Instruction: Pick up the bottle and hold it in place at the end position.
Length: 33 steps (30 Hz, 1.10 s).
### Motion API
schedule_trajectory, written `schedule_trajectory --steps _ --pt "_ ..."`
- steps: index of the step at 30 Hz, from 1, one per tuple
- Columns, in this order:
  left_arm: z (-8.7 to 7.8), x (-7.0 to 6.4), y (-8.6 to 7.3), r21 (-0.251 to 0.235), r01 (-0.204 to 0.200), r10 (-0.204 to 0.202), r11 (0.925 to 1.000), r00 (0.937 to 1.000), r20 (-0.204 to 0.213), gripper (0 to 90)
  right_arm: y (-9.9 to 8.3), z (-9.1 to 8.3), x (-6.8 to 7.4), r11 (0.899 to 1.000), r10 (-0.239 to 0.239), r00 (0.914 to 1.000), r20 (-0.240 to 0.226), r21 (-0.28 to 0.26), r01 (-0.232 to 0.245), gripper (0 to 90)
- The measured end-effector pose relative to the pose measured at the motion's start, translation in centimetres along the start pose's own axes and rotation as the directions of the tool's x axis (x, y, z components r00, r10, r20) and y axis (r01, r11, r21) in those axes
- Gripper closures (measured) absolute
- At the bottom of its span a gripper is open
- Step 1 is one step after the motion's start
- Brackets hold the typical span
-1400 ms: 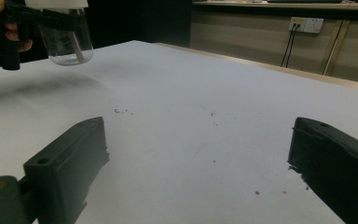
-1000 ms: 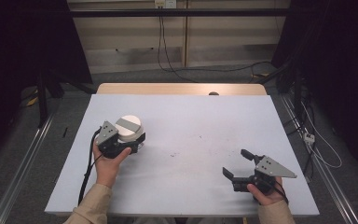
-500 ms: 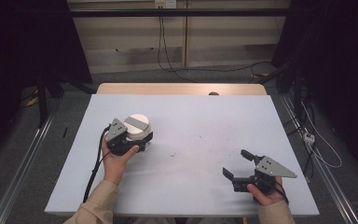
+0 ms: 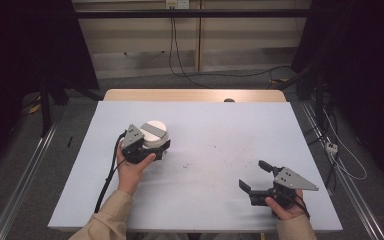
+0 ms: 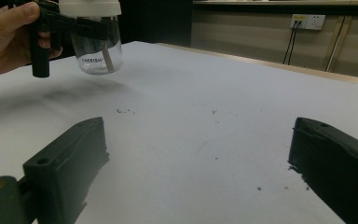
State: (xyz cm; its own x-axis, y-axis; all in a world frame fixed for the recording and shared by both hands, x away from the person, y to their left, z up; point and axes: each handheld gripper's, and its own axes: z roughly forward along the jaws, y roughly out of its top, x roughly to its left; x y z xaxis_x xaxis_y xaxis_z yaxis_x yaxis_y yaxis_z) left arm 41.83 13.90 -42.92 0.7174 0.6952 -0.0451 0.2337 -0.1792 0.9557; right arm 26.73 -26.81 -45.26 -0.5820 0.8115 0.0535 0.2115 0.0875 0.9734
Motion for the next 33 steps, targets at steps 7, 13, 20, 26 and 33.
schedule_trajectory --steps 7,13,20,26,33 --pt "0.9 -0.4 0.3 -0.003 0.001 -0.001 1.0000 0.9999 0.011 18.3 0.0 0.0 0.0 1.000 -0.001 1.0000 0.004 -0.001 0.001 3.7" --pt "1.6 -0.7 0.5 -0.002 -0.007 0.007 1.0000 0.9997 0.022 18.4 0.0 0.0 -0.1 1.000 -0.001 1.0000 0.004 0.001 0.001 3.7" --pt "2.2 -0.8 0.6 0.002 0.000 0.000 1.0000 0.9997 0.024 18.4 0.0 -0.1 -0.1 1.000 -0.001 1.0000 0.006 -0.001 0.001 3.7" --pt "2.7 -1.0 0.9 0.000 -0.007 0.007 1.0000 0.9995 0.032 18.4 0.0 -0.1 -0.1 1.000 -0.001 1.0000 0.008 -0.001 0.001 3.8" --pt "3.4 -1.3 1.1 0.001 -0.015 0.015 0.9999 0.9989 0.043 18.4 0.0 -0.1 -0.1 1.000 0.000 1.0000 0.009 -0.001 0.000 4.0"
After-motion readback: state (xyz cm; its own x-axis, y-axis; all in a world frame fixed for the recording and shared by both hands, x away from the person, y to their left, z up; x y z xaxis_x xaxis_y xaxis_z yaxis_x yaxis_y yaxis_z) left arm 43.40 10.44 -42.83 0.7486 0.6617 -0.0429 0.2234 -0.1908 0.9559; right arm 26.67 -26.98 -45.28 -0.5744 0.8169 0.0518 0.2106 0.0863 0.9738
